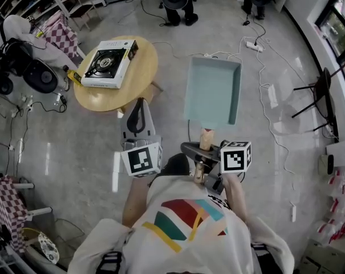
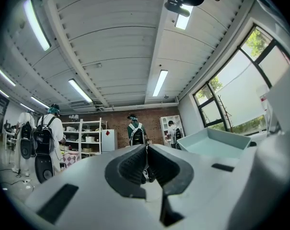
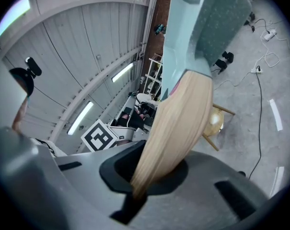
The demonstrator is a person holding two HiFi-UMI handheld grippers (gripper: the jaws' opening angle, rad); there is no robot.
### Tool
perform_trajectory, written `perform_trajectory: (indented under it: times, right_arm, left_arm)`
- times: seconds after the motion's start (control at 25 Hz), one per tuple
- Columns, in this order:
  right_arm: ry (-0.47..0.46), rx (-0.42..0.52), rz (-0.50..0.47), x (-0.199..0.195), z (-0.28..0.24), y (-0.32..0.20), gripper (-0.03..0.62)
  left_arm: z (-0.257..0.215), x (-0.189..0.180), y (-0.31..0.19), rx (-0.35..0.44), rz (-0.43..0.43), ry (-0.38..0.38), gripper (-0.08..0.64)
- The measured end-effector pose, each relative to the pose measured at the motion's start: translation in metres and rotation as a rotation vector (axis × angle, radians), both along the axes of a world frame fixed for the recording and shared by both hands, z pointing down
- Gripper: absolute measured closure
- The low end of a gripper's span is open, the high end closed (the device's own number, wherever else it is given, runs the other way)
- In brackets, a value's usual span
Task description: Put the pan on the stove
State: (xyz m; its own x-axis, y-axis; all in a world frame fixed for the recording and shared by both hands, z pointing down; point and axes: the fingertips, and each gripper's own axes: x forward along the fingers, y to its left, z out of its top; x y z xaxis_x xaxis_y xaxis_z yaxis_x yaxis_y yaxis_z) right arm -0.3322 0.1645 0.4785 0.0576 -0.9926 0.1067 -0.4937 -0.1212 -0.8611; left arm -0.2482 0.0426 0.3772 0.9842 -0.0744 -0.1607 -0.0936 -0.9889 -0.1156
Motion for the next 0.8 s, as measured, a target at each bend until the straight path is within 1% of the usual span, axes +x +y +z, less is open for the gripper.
perform_trajectory:
  times: [0.08,0.16,0.36,0.52,0.8]
  right_arm:
    - [-0.023,-0.002,-0.003,-0.001,0.004,0.009,0.594]
    - [-0.044,0.014,-0.005,-0.002,0.005,0.013,0.594]
    - [-0.025,0.006,0.003,0.011,0.007,0.019,0.594]
    - [-0.006,0.019,0.016,0.031,0.008,0.018,0.594]
    - [0.010,0.043,0.037,0.083,0.003,0.013,0.594]
  left_arm:
    - [-0.003,-0.003,0.005,0.012,-0.011,0.007,0.549]
    - [-0.004,-0.002,0.003,0.020,-0.025,0.007,0.549]
    - [-0.006,0.014,-0.002,0.018,-0.044,0.019,0.549]
    - [0.000,0.038,-0.004,0.025,-0.038,0.019,0.549]
    - [-0.008,0.093,-0.010,0.031,-0.020,0.056,0.549]
